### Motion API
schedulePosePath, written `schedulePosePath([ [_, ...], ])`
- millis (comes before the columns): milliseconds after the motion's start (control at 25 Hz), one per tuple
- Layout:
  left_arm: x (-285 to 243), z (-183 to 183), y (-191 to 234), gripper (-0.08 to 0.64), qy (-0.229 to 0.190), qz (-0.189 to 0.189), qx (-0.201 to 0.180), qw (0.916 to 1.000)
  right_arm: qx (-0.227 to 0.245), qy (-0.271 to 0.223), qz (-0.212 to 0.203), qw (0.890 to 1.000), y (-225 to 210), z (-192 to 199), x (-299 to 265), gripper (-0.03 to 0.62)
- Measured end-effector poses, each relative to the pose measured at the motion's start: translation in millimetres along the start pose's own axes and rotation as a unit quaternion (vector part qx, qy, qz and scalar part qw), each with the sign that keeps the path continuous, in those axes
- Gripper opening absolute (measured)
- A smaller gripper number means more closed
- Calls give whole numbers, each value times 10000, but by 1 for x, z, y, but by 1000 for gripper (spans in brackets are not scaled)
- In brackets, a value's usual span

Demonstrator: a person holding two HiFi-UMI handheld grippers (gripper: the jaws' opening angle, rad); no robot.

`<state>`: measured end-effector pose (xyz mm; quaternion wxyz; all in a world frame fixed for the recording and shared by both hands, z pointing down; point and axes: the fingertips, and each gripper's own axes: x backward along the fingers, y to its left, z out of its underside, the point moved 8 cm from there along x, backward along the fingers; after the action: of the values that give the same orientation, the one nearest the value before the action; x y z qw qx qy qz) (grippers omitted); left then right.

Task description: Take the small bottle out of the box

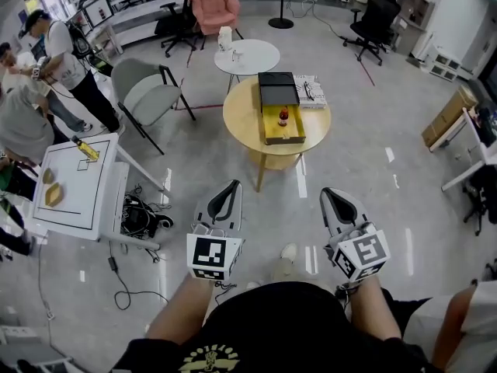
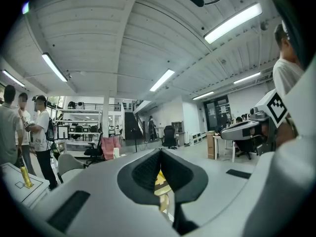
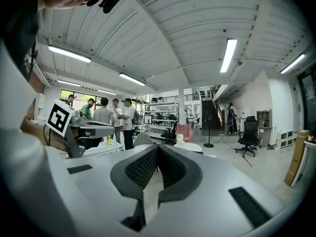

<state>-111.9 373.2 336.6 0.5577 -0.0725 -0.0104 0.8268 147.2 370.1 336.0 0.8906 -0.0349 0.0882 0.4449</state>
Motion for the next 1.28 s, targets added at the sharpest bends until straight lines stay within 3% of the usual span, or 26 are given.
schedulePosePath([
  [720, -112, 15, 8, 14, 289, 51, 207, 9994, -105, 280, -72, 9995, -87, 3, -69, 14],
  [1280, -189, -12, -4, 14, 263, -155, 84, 9995, -160, 132, -360, 9991, -160, -7, -102, 14],
])
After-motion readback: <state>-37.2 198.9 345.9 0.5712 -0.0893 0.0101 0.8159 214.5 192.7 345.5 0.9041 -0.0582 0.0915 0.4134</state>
